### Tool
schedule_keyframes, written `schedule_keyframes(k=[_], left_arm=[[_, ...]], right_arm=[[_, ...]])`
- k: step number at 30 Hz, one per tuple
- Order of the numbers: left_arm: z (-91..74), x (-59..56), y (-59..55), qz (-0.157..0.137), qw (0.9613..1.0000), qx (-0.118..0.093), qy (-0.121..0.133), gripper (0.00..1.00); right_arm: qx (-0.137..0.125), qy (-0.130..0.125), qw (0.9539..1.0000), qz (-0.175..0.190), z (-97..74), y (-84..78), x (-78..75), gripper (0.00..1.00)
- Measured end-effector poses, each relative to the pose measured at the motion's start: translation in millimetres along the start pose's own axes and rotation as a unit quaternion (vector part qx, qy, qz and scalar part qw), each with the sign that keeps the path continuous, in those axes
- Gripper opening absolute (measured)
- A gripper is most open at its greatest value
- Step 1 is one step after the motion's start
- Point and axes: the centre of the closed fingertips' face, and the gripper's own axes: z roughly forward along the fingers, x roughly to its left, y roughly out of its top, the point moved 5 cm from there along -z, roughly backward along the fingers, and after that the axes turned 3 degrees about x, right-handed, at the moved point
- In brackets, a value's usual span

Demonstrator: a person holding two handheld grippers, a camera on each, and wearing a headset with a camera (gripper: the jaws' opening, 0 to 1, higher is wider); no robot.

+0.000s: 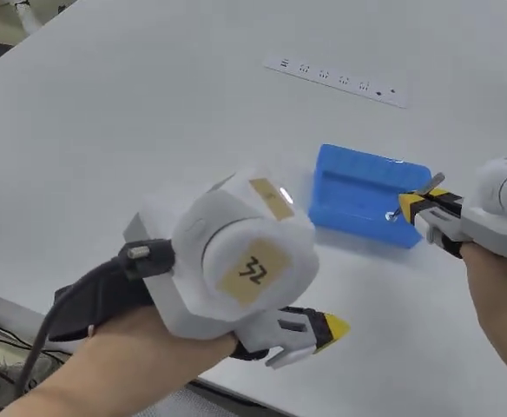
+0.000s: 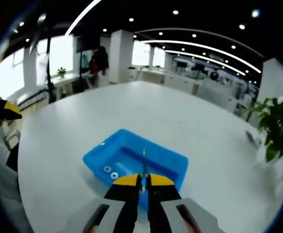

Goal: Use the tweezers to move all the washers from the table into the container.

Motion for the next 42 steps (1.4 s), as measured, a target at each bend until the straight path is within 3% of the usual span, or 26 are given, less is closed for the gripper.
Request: schedule_keyframes(k=[3,6,10,15,18,22,25,27,30,32,36,41,42], left_arm=[[-5.2,3.9,13.5,-0.014,0.9996,-0.024,-0.007,0.96],[-6.7,8.5,20.7,-0.01,0.9995,-0.031,-0.003,0.95],[-4.8,12.5,21.9,0.019,0.9996,-0.018,0.01,0.92],[-9.6,10.5,32.3,0.008,0.9995,-0.031,-0.001,0.88],[-12.2,8.8,40.3,0.043,0.9985,-0.034,0.005,0.85],[-13.7,4.2,48.6,0.086,0.9956,-0.036,-0.009,0.76],[-14.4,1.1,55.1,0.105,0.9934,-0.041,-0.02,0.67],[-15.2,0.8,60.8,0.105,0.9925,-0.053,-0.034,0.61],[-15.5,3.7,69.2,0.11,0.991,-0.062,-0.045,0.54],[-12.0,7.6,70.9,0.127,0.9889,-0.061,-0.046,0.51],[-6.9,12.7,71.5,0.135,0.9881,-0.06,-0.044,0.49],[-12.0,10.2,67.5,0.136,0.9885,-0.057,-0.035,0.52],[-12.6,10.2,67.0,0.133,0.9889,-0.057,-0.035,0.52]], right_arm=[[0.006,0.007,0.9999,0.009,5.8,-1.1,-0.5,0.02],[0.019,0.01,0.9997,0.01,12.3,-6.0,0.5,0.02],[0.028,0.012,0.9995,0.012,18.8,-10.7,-0.4,0.02],[0.037,0.013,0.9991,0.016,18.3,-13.5,-1.6,0.02],[0.036,0.015,0.999,0.023,19.3,-13.2,-0.8,0.03],[0.041,0.018,0.9988,0.019,19.2,-12.2,-0.9,0.03],[0.023,0.022,0.9995,0.006,12.1,-5.0,2.1,0.03],[-0.004,0.022,0.9997,-0.003,5.4,6.2,-2.3,0.03],[-0.039,0.036,0.9986,-0.007,-18.0,23.3,3.8,0.03],[-0.048,0.033,0.9982,-0.016,-28.8,28.4,4.2,0.03],[-0.048,0.031,0.9979,-0.032,-28.5,29.6,5.1,0.03],[-0.02,0.033,0.9989,-0.028,-12.0,15.9,3.6,0.03],[-0.017,0.036,0.9989,-0.026,-2.3,11.8,1.7,0.03]])
